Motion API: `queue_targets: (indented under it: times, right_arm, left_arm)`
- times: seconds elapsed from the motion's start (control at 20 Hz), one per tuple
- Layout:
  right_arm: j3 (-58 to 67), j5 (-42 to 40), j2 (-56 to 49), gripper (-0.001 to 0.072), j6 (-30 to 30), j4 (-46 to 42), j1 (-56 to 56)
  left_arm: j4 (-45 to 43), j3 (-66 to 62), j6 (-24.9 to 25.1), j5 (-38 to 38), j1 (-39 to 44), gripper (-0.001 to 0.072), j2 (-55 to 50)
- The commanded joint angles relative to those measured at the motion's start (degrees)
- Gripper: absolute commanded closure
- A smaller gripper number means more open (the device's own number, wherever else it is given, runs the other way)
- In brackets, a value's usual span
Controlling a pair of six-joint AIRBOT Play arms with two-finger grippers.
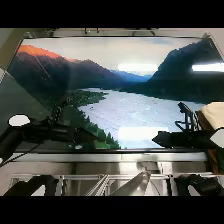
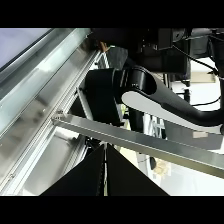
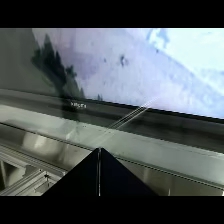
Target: Fold the shirts.
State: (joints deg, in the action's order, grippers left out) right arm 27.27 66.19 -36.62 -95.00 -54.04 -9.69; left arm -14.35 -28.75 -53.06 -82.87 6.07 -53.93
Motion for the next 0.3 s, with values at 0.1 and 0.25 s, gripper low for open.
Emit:
queue_targets:
  times: [0.1,0.25]
  right_arm:
    - [-0.4,-0.2,0.2,0.0690,-0.2,0.3,-0.4]
    - [-0.4,-0.2,0.2,0.0690,-0.2,0.3,-0.4]
  left_arm:
    - [-0.2,1.1,0.1,1.0,0.1,0.0689,4.9]
    - [-0.2,1.1,0.1,1.4,0.1,0.0689,6.7]
